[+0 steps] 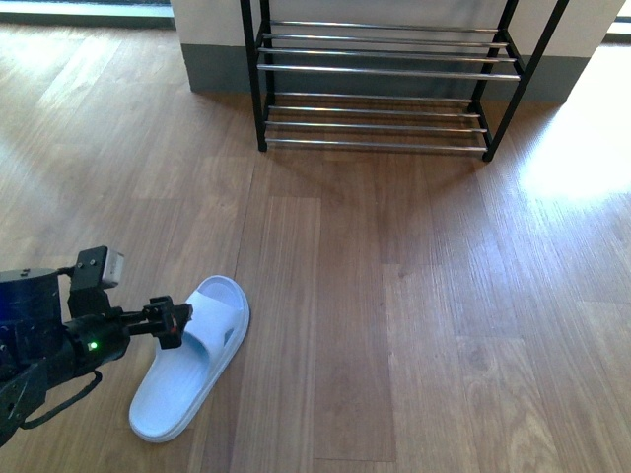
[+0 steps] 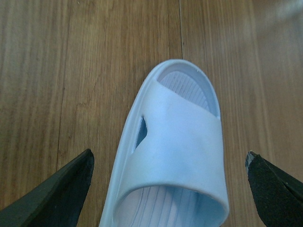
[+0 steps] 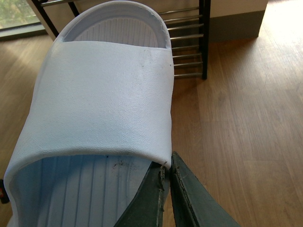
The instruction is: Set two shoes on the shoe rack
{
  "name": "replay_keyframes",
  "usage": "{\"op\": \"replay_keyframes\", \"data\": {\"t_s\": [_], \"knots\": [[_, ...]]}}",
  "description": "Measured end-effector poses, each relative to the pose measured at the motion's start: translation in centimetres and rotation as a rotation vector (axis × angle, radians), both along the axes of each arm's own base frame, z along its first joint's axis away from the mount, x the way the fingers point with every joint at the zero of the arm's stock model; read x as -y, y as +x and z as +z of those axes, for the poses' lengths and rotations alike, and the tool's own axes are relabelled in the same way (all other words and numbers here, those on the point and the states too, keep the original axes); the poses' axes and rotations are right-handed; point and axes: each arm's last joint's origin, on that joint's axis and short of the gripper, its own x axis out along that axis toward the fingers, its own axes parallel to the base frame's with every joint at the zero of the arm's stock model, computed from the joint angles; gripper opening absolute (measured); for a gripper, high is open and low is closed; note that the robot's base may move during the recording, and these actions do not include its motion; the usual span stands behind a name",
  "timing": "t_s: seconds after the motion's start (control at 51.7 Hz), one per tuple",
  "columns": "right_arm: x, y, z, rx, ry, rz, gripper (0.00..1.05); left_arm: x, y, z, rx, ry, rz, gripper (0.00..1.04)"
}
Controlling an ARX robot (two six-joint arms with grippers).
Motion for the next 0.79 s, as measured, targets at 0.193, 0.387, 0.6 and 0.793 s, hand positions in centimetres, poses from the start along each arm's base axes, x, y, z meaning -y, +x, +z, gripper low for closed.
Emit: {"op": "replay_keyframes", "data": {"t_s": [0.193,0.387,0.6,0.793], "knots": [[0.0,0.0,0.0,0.000,0.000,0.000,0.01,-1.4,-1.1,0.4,0.011,-0.025,0.043,0.95],[0.0,0.0,0.0,0.000,0.000,0.000,0.01,-2.8,-2.0,-0.8,-0.036,-0.078,0.082,0.95],[0.0,0.0,0.0,0.000,0.000,0.000,0.01,-2.0,-2.7,-4.4,-0.105,-0.193,-0.014,0.95],[0.0,0.0,0.0,0.000,0.000,0.000,0.01,-1.2,-2.2,-5.4,-0.092,-0.250,-0.114,0.95]]}}
